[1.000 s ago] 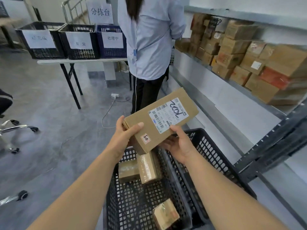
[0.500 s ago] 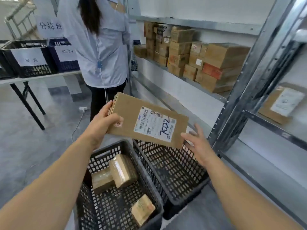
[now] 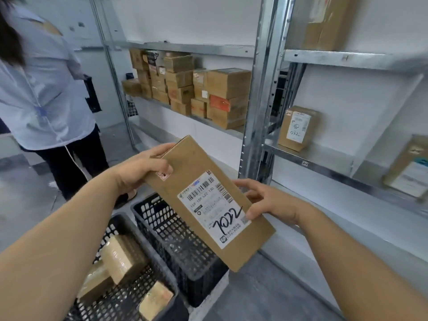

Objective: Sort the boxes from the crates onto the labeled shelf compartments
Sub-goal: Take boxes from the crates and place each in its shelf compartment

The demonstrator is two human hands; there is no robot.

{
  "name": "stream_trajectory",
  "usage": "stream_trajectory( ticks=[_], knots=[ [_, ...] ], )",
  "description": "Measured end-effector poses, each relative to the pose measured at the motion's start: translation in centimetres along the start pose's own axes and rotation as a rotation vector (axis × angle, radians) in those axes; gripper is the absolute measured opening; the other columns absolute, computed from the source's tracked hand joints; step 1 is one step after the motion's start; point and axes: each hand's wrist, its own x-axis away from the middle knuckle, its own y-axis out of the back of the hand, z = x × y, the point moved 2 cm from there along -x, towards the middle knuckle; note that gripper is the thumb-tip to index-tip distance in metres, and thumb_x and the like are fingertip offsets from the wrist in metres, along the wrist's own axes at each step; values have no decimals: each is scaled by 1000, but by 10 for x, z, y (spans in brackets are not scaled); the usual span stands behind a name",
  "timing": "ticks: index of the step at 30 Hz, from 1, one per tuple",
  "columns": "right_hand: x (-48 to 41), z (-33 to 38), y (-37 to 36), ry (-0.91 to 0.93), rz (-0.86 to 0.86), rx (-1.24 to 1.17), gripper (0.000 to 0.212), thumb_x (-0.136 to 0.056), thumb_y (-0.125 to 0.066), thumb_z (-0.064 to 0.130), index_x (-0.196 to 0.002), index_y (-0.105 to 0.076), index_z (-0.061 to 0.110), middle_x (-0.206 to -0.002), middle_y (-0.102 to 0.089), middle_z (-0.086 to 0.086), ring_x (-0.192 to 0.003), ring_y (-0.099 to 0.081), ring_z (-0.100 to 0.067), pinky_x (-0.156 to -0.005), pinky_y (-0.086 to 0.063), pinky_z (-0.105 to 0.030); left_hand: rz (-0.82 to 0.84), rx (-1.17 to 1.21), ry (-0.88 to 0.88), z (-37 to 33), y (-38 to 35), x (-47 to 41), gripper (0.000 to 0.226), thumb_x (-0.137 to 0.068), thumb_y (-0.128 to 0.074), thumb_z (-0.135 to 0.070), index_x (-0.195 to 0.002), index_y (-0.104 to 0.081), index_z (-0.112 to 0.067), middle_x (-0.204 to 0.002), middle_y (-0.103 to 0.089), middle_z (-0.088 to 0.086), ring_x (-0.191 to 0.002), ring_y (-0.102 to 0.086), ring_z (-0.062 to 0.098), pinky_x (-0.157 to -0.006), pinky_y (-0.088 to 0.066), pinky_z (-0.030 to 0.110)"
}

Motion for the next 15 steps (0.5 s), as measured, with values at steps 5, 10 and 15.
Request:
stream_trajectory(
  ticks=[5, 10, 15],
  knots=[
    [43, -26, 19, 48, -268, -163, 76, -66, -76, 14, -129, -45, 43, -111, -71, 0, -106, -66, -19, -97, -51, -47, -142, 171, -120, 2, -45, -25, 114, -43, -86, -50, -143, -32, -37, -135, -51, -6, -118, -57, 17, -105, -39, 45],
    [77, -44, 36, 158, -560, -433, 76, -62, -80, 16, -124, -50, 46, -118, -66, -15, -106, -66, -30, -90, -55, -46, 89, 175, -88, 21, -136, -40, 126, -37, -89, -60, -143, -22, -45, -146, -41, 1, -128, -48, 22, -107, -37, 53],
    [111, -51, 42, 195, -734, -529, 70, -69, -74, 10, -123, -46, 44, -113, -69, -15, -102, -68, -28, -78, -56, -33, 290, 132, -96, 24, -194, -53, 110, -49, -88, -50, -142, -29, -46, -129, -60, -8, -119, -57, 18, -102, -44, 51]
  ],
)
